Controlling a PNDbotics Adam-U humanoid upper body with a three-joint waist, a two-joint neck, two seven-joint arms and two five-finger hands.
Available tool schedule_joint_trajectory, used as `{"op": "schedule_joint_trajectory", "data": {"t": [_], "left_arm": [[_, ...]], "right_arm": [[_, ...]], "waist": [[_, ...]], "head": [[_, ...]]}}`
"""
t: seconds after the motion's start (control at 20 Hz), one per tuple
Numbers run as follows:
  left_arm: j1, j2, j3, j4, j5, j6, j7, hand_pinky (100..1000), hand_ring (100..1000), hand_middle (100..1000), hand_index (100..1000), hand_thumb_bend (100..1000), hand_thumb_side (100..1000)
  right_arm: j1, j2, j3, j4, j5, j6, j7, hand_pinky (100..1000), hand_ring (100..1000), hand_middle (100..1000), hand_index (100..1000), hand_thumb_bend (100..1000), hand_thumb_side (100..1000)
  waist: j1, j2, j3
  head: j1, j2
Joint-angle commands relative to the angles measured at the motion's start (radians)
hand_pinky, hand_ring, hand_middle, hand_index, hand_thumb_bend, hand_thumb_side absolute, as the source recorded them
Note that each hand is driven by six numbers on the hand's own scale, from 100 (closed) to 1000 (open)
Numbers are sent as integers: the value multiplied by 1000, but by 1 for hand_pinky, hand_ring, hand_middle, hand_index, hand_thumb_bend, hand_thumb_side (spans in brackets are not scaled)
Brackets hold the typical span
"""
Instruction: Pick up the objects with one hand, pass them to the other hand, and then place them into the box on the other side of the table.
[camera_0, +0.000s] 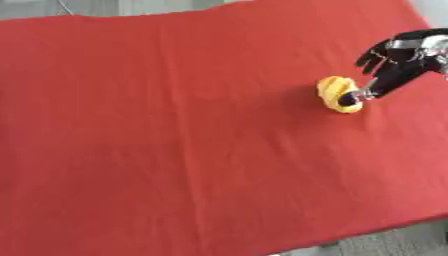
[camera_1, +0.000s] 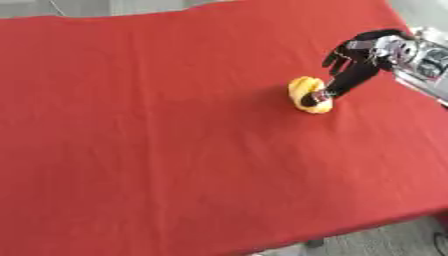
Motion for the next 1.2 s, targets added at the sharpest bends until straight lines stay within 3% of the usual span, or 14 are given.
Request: {"op": "schedule_joint_trajectory", "data": {"t": [0.05, 1.2], "left_arm": [[-8, 27, 22, -14, 3, 1, 5, 559, 615, 628, 688, 104, 100], [-16, 18, 21, -19, 8, -1, 3, 560, 614, 627, 670, 100, 100]], "right_arm": [[-3, -13, -6, 12, 11, -2, -6, 873, 843, 785, 869, 633, 335], [-14, 32, 34, 111, 30, 10, -14, 871, 821, 760, 843, 590, 271]], "waist": [[14, 1, 1], [15, 8, 18]], "head": [[-5, -10], [-24, -20]]}}
